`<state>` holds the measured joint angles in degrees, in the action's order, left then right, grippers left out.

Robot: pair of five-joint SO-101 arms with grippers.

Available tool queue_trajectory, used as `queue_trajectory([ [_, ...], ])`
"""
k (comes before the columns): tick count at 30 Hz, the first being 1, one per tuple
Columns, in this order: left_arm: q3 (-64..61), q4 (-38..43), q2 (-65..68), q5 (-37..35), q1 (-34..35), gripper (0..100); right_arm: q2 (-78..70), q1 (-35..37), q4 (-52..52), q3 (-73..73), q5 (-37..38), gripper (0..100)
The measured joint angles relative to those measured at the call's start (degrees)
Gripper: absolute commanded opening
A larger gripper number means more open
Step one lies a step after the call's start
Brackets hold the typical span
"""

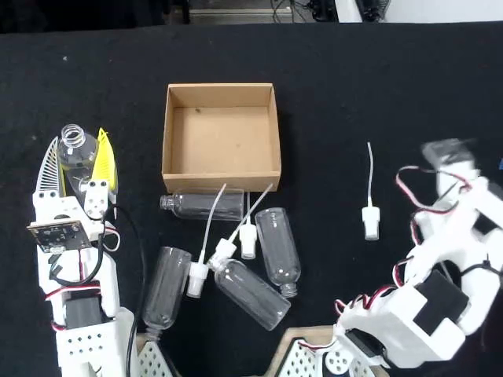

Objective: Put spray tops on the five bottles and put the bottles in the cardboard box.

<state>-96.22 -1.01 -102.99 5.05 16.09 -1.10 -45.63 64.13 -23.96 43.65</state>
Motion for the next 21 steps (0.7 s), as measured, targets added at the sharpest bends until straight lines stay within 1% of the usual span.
queue_trajectory([
  [2,0.00,0.00,0.00,0.00,0.00,3,0.00,0.44,5.63,4.92,-7.82,1.1],
  [4,0.00,0.00,0.00,0.00,0.00,3,0.00,2.73,12.66,11.34,-11.34,1.1],
  [7,0.00,0.00,0.00,0.00,0.00,3,0.00,8.79,24.62,22.68,-15.03,1.0],
  [8,0.00,0.00,0.00,0.00,0.00,3,0.00,10.99,28.92,26.90,-16.88,1.0],
  [10,0.00,0.53,0.00,0.00,0.00,3,0.00,15.30,34.20,34.81,-21.89,1.0],
  [13,0.00,3.25,0.00,0.00,0.00,3,3.87,19.69,35.08,41.23,-29.54,1.0],
  [15,0.00,5.10,0.00,0.00,0.00,3,7.56,23.38,35.08,42.37,-32.53,1.1],
  [18,0.00,6.24,0.00,0.00,0.00,3,12.92,30.59,35.08,43.25,-36.84,1.1],
  [21,0.00,6.24,0.00,0.00,0.00,3,18.37,39.30,34.90,44.48,-41.93,1.1],
])
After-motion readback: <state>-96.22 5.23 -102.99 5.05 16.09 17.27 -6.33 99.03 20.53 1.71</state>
